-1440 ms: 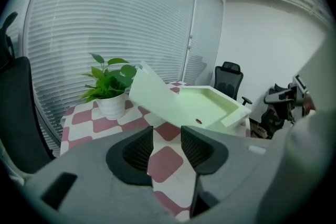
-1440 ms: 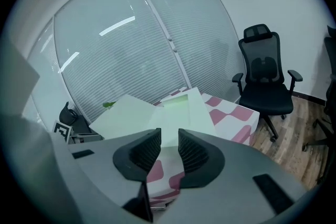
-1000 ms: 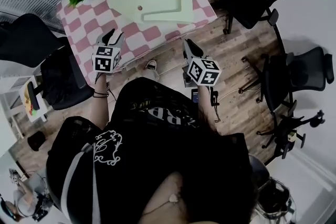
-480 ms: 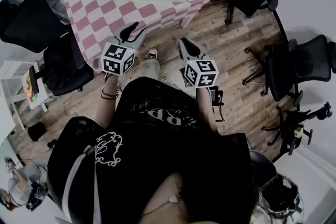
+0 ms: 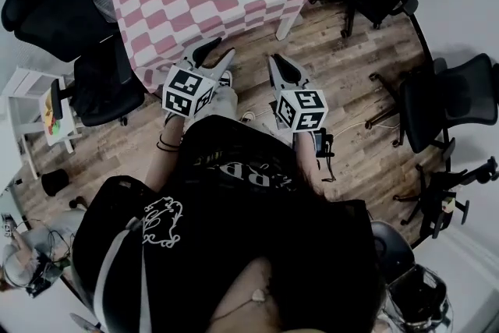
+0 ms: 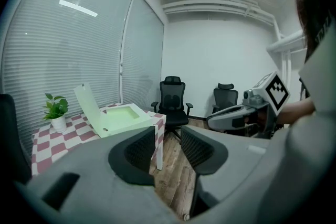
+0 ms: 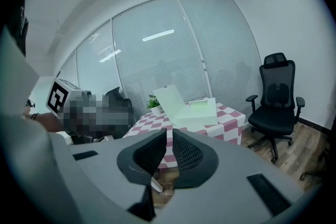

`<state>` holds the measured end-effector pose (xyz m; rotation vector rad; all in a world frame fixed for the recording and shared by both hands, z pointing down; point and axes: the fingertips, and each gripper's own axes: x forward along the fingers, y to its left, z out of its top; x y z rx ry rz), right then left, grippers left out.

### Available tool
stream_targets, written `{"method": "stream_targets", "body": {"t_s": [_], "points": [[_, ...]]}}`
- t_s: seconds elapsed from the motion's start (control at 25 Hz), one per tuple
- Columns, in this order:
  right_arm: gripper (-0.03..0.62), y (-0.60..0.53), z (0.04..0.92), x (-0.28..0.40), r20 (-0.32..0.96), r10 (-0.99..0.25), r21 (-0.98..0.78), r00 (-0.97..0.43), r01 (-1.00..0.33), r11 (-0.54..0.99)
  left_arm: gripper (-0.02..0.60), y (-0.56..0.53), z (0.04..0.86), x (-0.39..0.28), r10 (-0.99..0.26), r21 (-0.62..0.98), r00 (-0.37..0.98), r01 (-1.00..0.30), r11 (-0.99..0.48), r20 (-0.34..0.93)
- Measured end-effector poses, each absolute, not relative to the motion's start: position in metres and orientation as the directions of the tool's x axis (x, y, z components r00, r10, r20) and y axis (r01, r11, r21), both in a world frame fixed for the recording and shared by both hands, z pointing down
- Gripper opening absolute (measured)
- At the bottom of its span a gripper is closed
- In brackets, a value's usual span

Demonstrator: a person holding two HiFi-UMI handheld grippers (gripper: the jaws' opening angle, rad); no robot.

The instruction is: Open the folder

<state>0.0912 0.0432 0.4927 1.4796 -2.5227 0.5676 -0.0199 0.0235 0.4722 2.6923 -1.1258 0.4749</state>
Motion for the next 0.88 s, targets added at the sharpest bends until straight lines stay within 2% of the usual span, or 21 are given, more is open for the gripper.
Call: {"method": "stream_targets", "body": {"t_s": [0.52, 0.88], "points": [[0.037, 0.056, 0.478, 0.075, 0.291, -0.810, -0.214, -0.509, -0.860, 0.463, 0.160, 0.048, 0.456, -0.008, -0.617, 0.050, 0.712, -0.668, -0.743, 0.336], [0.031, 0.070, 0.466, 0.031, 0.279, -0.828, -0.198, -0.486, -0.873, 0.446, 0.160, 0.071, 0.447, -0.041, -0.586, 0.045, 0.737, -0.635, -0.771, 0.337]]}}
